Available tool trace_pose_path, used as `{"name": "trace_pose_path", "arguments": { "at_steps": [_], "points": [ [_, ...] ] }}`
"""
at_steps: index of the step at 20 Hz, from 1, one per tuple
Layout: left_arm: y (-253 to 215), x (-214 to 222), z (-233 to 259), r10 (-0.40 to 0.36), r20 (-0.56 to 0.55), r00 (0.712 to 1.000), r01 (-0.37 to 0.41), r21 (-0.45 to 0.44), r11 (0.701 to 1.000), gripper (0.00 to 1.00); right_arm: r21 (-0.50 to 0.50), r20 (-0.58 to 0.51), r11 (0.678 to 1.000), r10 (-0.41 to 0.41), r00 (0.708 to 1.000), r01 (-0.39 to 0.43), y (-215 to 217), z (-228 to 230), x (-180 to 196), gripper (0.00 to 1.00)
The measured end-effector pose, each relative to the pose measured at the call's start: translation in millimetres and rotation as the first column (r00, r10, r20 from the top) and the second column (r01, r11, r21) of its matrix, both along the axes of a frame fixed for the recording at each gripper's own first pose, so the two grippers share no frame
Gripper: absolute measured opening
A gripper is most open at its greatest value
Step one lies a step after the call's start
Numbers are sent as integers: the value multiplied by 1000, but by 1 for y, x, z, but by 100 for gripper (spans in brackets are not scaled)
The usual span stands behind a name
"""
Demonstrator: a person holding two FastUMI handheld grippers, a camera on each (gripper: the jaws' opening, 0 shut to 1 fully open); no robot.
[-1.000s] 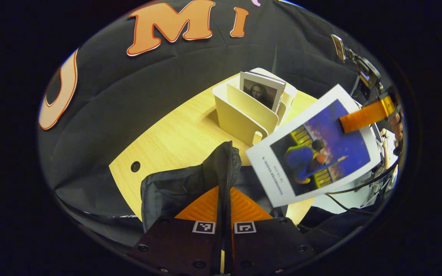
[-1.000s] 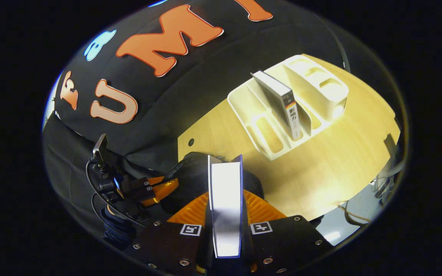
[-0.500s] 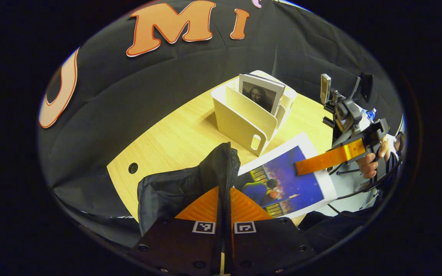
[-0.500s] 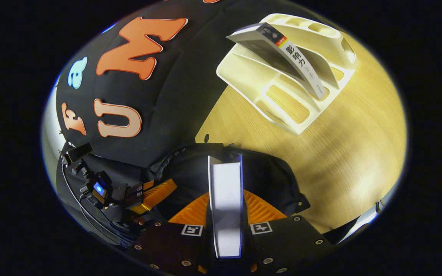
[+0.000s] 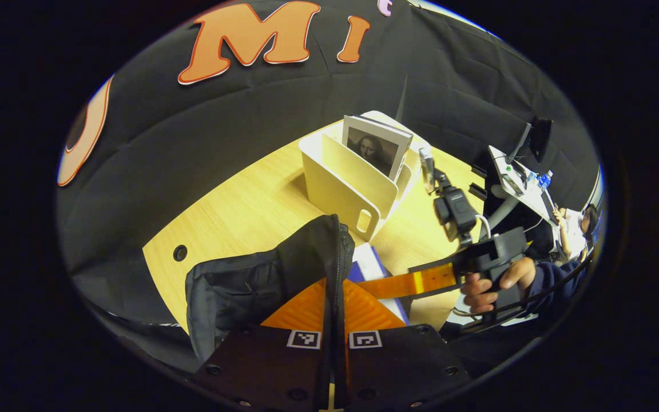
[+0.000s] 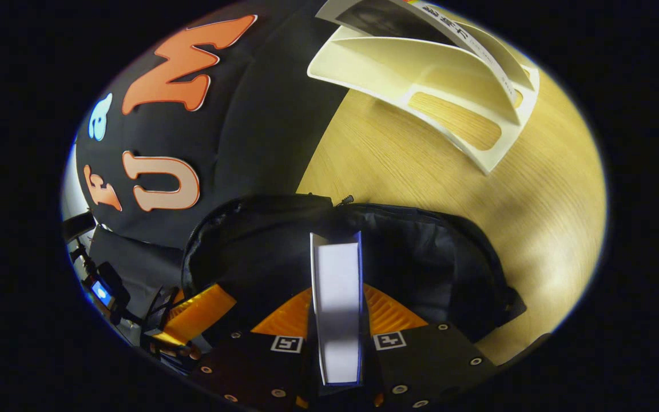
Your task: Open the schoolbag, grab two books from the bookshelf and put them into the schoolbag.
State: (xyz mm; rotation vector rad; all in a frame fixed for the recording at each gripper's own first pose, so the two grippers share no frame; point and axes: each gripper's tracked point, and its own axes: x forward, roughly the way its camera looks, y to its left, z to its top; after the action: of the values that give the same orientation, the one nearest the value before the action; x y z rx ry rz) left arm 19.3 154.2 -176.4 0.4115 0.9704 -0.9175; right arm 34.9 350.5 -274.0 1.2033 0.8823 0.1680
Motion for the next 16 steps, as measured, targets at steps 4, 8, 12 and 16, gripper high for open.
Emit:
{"name": "trace_pose_path", "arguments": {
  "at_steps": [4,8,12,16],
  "points": [
    [-2,1,-1,5,-19,1000,-5,-22,1000,4,48,-30,999,12,999,-11,19,-12,6,20],
    [3,2,-5,15,-32,999,-16,-27,1000,4,-41,-105,999,12,994,-17,15,-29,0,39],
    [8,6,-12,62,-67,996,-65,-38,997,4,-148,-194,985,54,980,-83,-7,-37,-19,56],
    [13,14,-16,76,-8,997,-76,22,997,4,-190,-178,966,143,974,-176,-28,-4,-29,85]
  ]
}}
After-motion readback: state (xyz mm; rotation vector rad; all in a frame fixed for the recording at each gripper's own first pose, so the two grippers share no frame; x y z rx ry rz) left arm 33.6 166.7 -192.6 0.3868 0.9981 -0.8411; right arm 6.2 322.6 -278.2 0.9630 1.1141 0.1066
